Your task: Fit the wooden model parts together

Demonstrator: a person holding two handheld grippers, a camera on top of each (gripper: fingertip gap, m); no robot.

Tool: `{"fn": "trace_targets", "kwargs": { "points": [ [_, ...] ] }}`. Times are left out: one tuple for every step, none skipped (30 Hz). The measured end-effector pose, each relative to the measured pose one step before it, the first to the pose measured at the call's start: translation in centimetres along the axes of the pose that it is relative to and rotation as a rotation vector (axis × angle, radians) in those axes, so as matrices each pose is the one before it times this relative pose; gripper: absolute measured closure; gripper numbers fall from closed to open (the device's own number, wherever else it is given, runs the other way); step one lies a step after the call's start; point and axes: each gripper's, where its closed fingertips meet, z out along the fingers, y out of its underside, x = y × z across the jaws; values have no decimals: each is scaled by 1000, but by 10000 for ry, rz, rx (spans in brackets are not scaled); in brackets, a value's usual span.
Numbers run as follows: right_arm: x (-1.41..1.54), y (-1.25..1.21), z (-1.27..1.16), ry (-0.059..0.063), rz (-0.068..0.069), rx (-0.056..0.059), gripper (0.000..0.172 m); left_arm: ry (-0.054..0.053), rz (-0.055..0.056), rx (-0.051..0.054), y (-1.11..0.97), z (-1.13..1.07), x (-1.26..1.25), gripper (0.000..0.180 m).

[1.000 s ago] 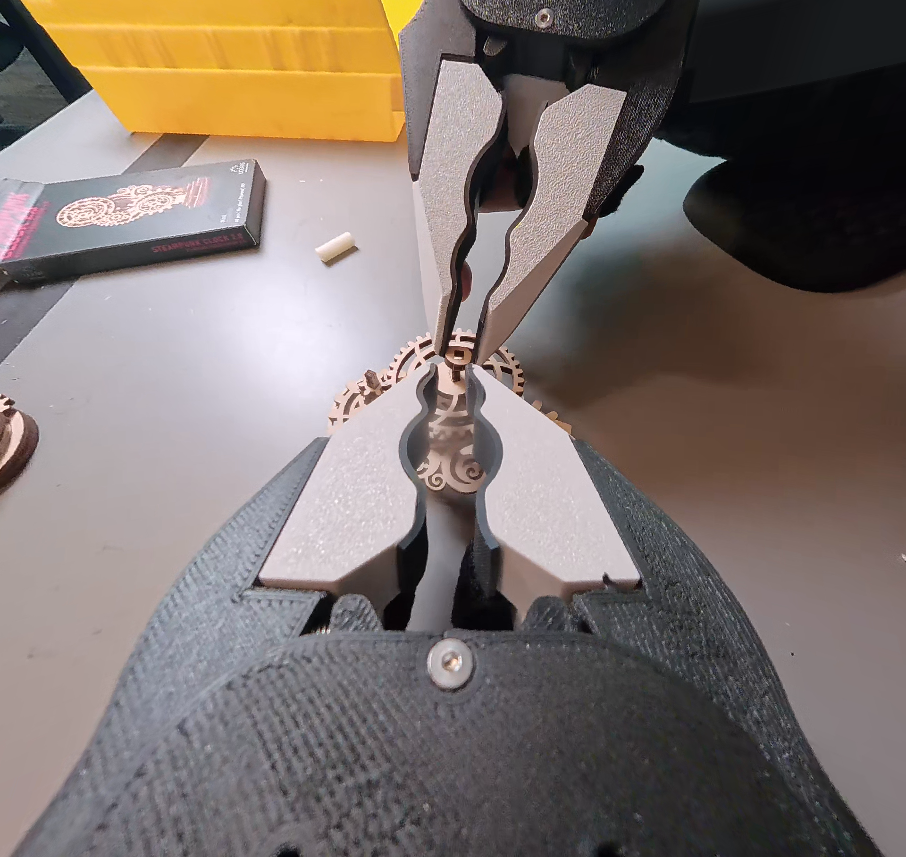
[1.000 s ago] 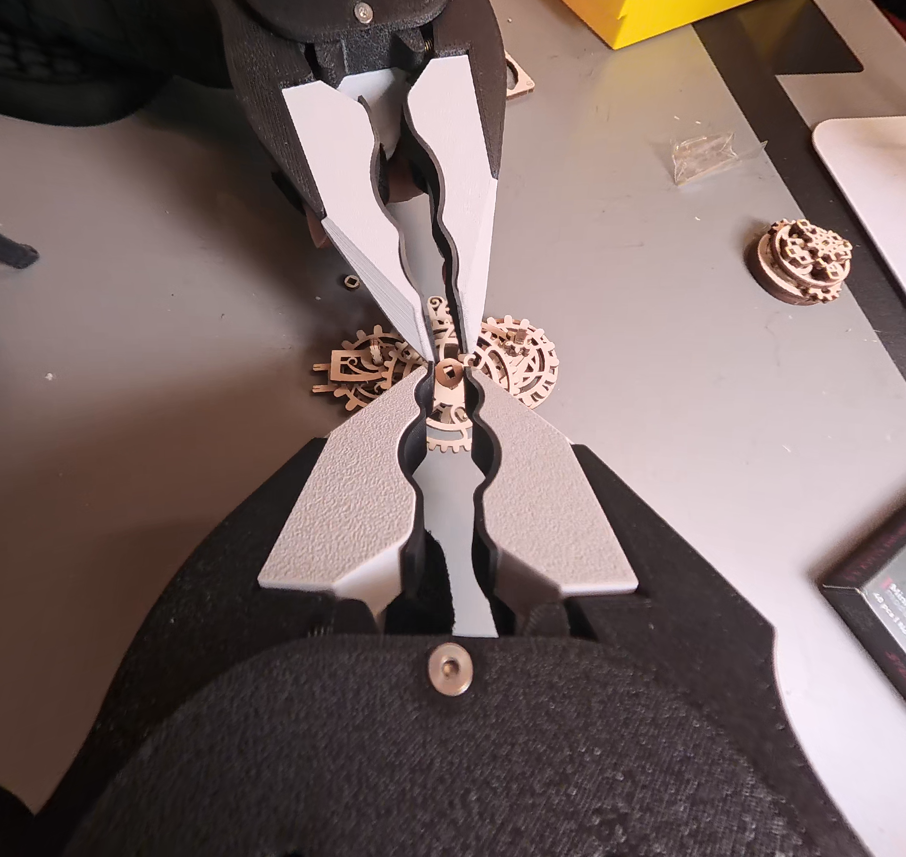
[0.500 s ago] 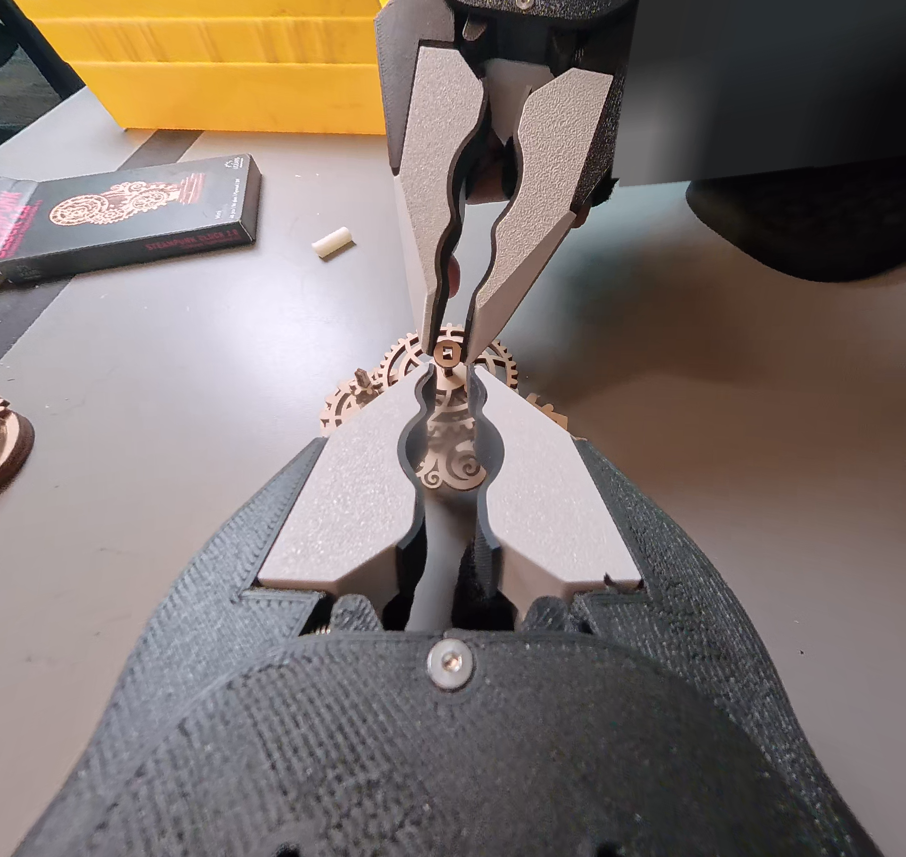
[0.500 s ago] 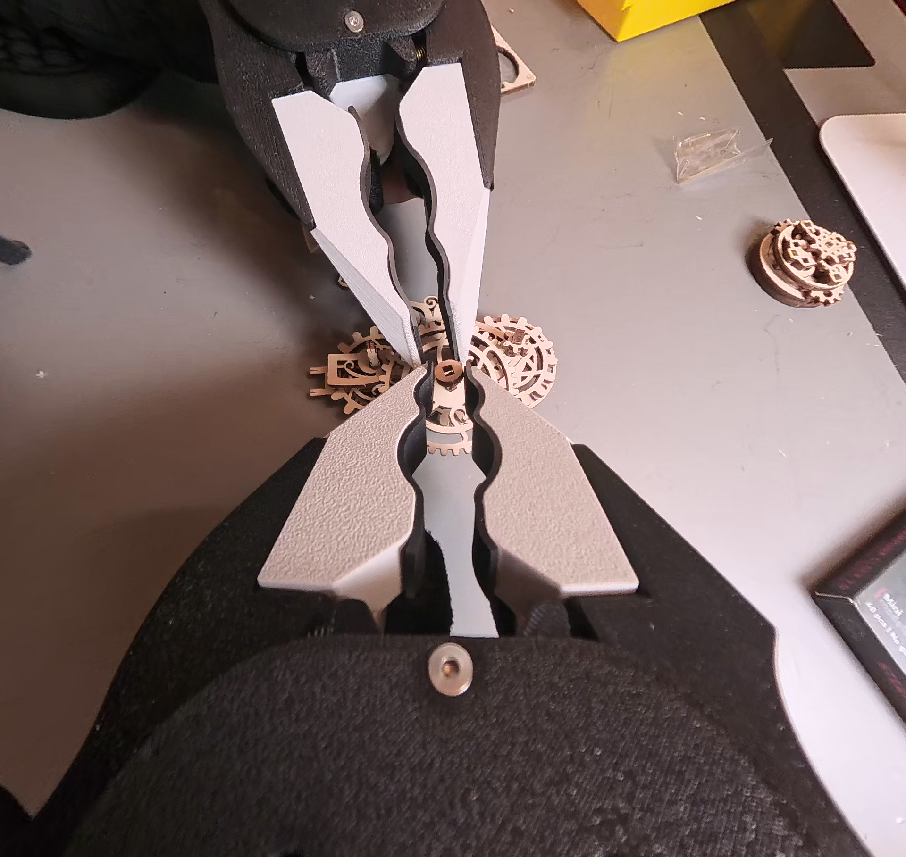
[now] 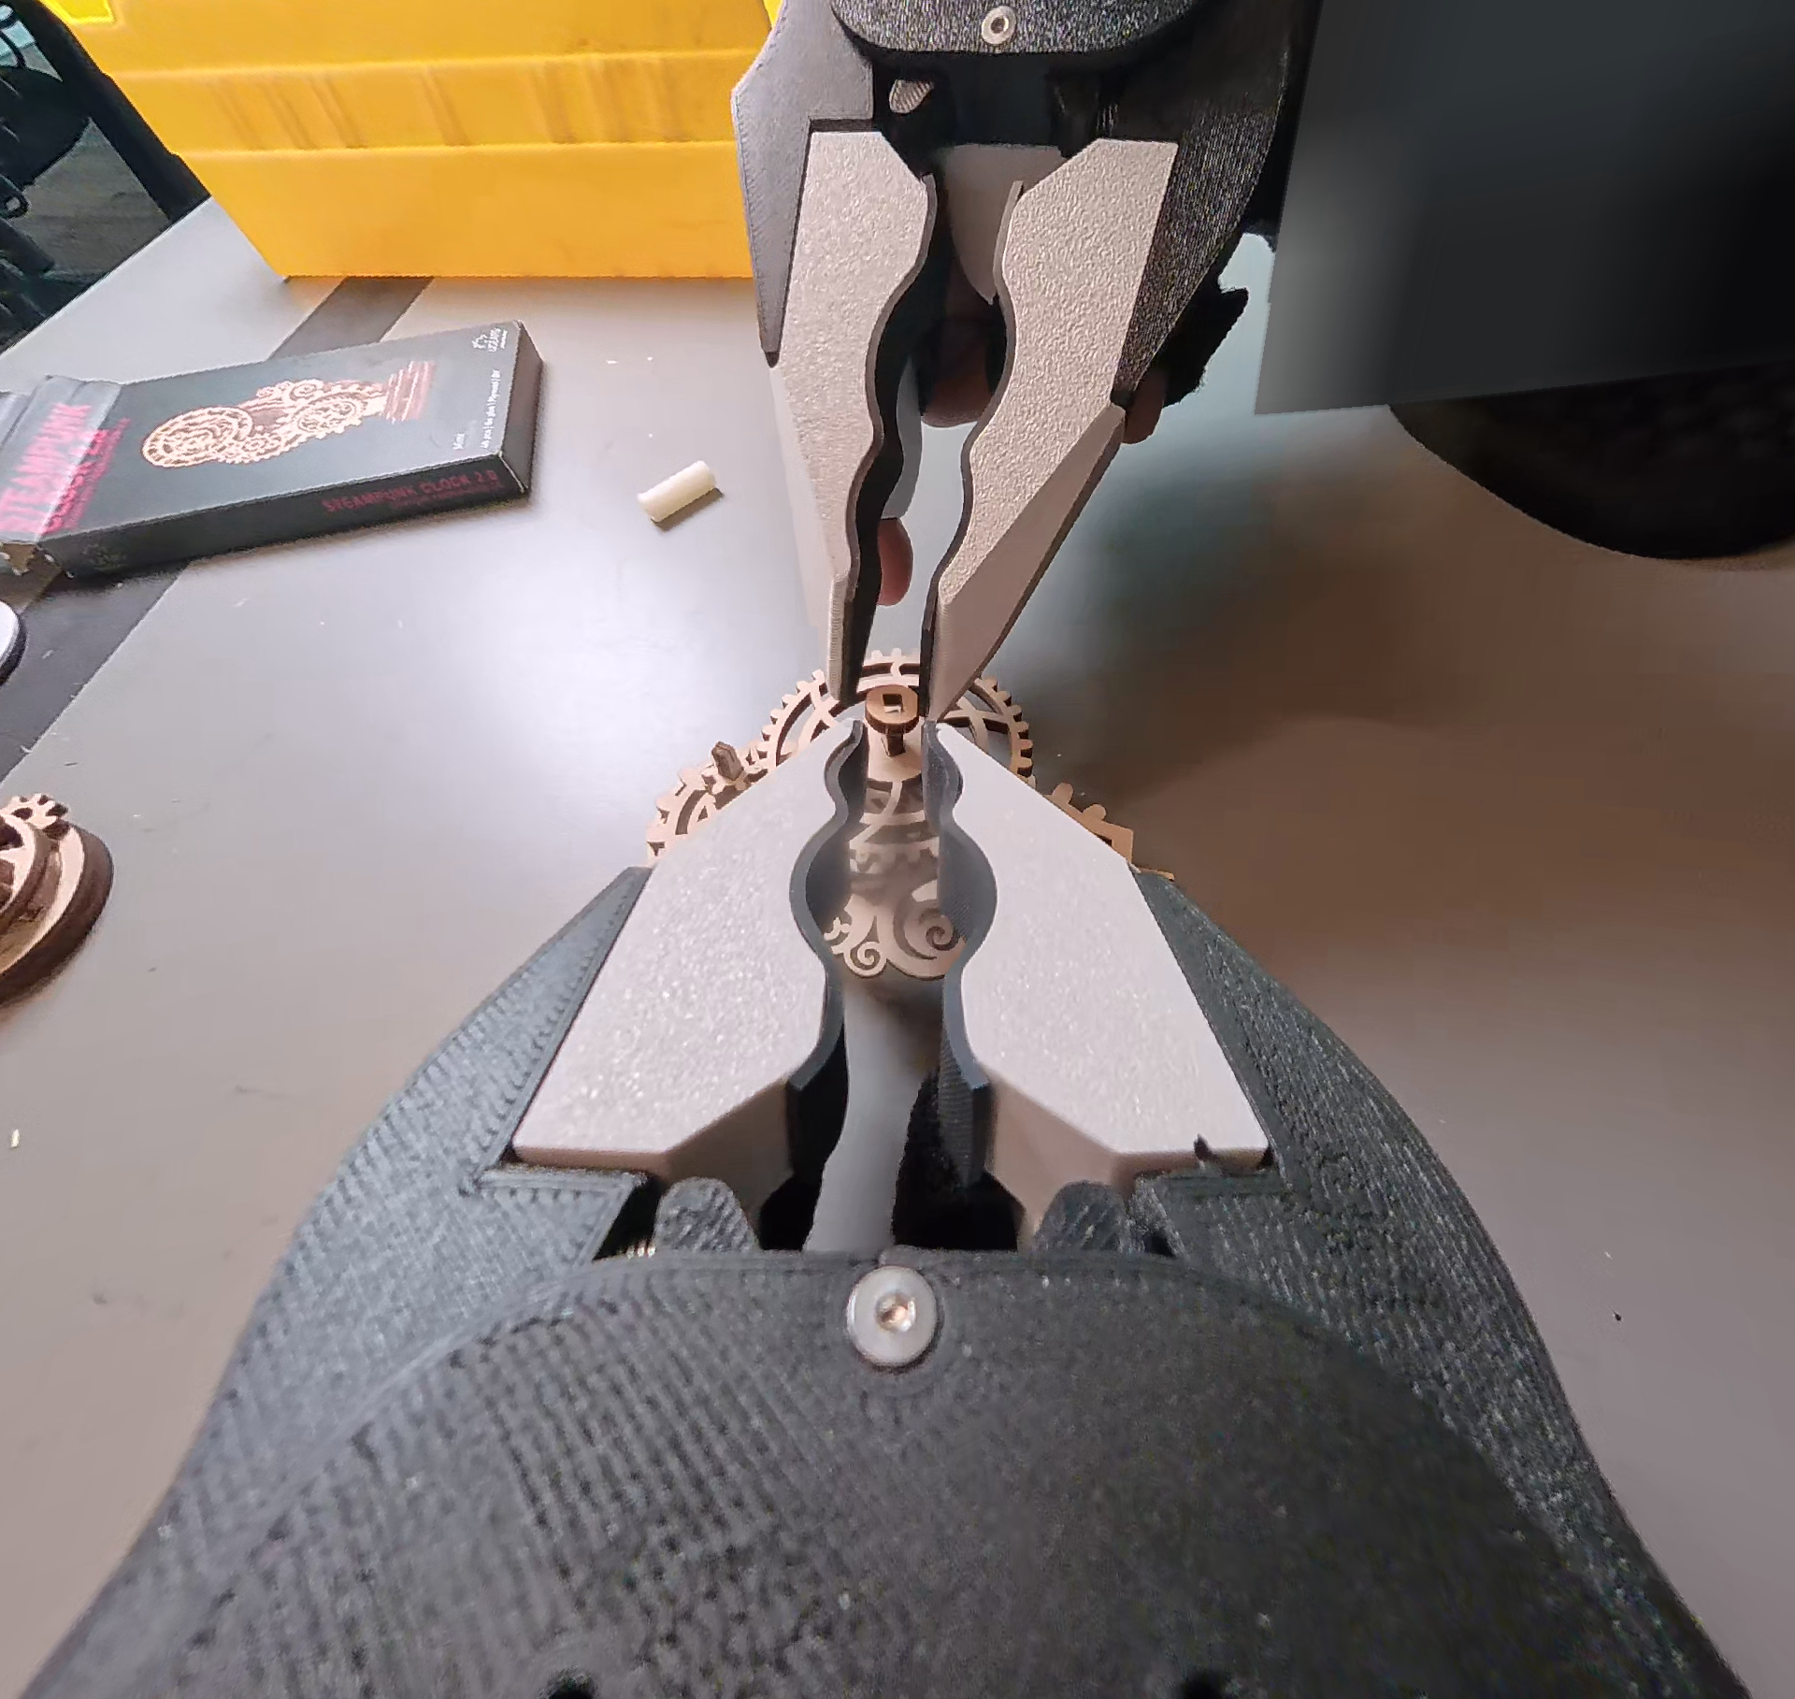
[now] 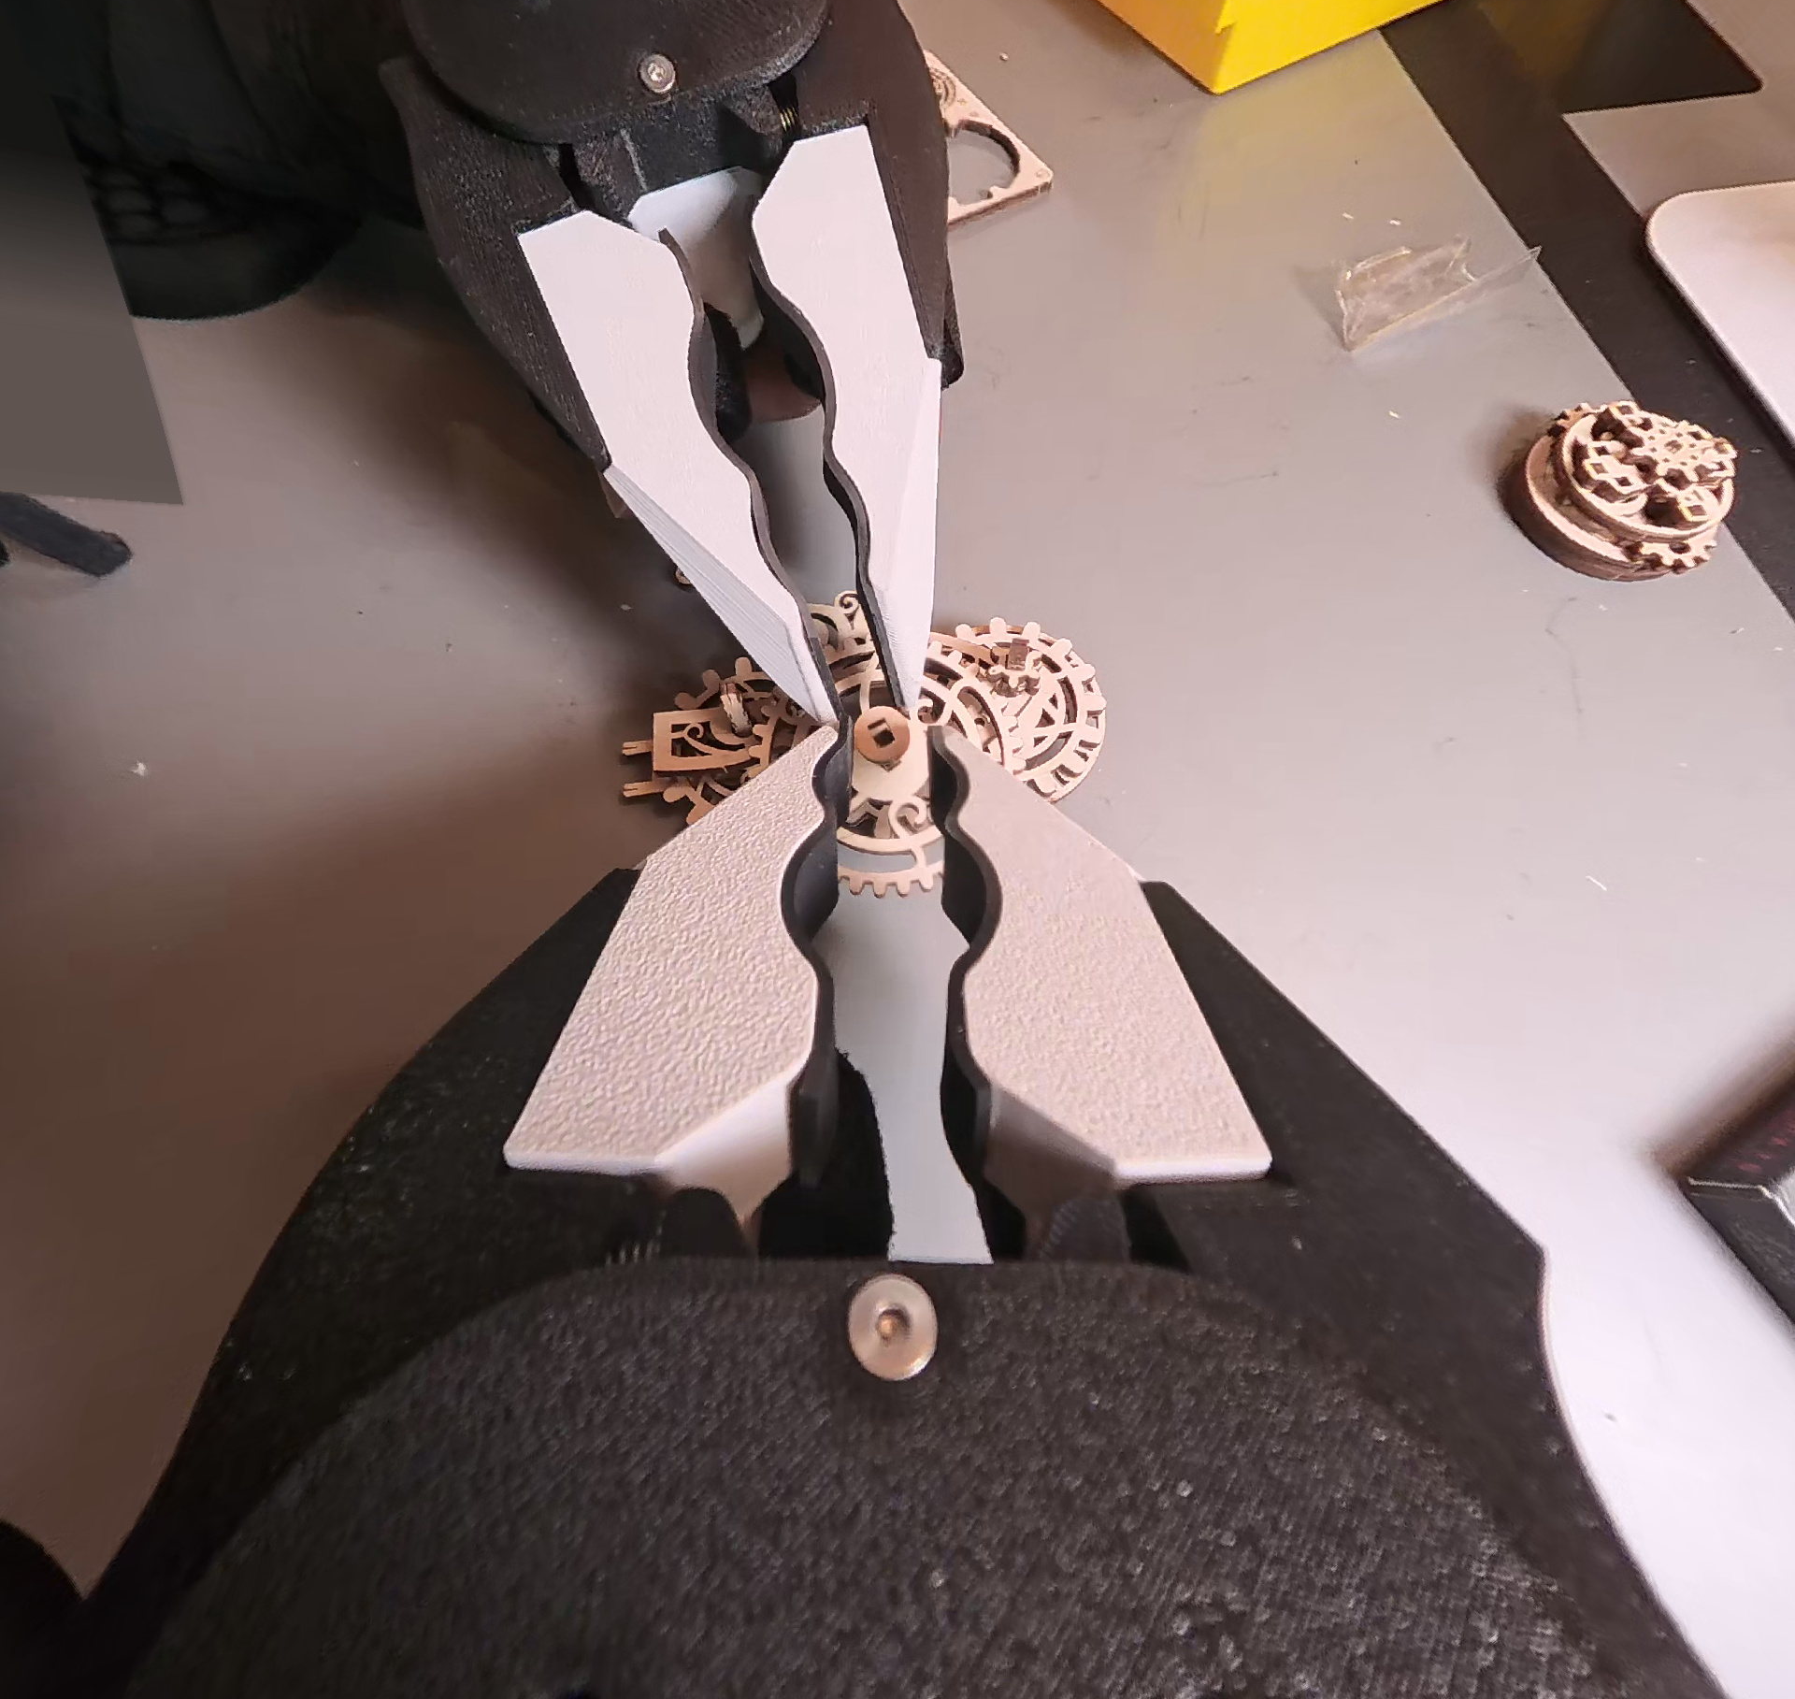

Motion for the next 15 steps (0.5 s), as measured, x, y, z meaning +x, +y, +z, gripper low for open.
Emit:
{"fn": "trace_targets", "kwargs": {
  "points": [
    [52, -25, -68, 17, 10, 27, 158, -17, 11, 8, -21, 0, -18, 172],
    [35, -55, -91, 22, -2, 38, 158, -9, 2, 3, -10, -9, -8, 172],
    [-11, -56, -92, -2, -2, 40, 158, 0, -14, 10, -10, 1, 2, 172],
    [-5, -66, -86, -1, 9, 45, 157, 11, -17, 15, -23, -5, 12, 173],
    [12, -18, -52, 0, 18, 20, 158, 4, -7, 7, -19, 1, 9, 173],
    [-32, 47, -13, -12, 7, -15, 157, -2, 8, -8, 20, -3, 6, 173],
    [-28, 82, 23, -10, -3, -27, 158, -13, 11, -14, 27, 17, -16, 173],
    [-56, 128, 11, -16, -8, -55, 157, -15, 13, -13, 32, 4, -6, 173],
    [-6, 125, -49, 1, -10, -46, 157, -15, 15, -11, 14, -9, -18, 174],
    [37, 126, -133, 18, 4, -34, 157, -13, 14, -10, 23, -28, -8, 173],
    [37, 162, -233, 8, 17, -48, 157, -28, 10, -1, 2, -49, -36, 174],
    [22, 190, -299, -8, 22, -53, 157, -34, 3, 26, -35, -75, -59, 174],
    [-5, 204, -319, -30, 24, -50, 157, -18, -12, 29, -48, -76, -41, 174],
    [37, 162, -321, 5, 27, -27, 157, -33, -19, 26, -30, -78, -77, 174],
    [59, 165, -284, 22, 26, -17, 157, -56, -16, 29, -23, -75, -133, 174]
  ]
}}
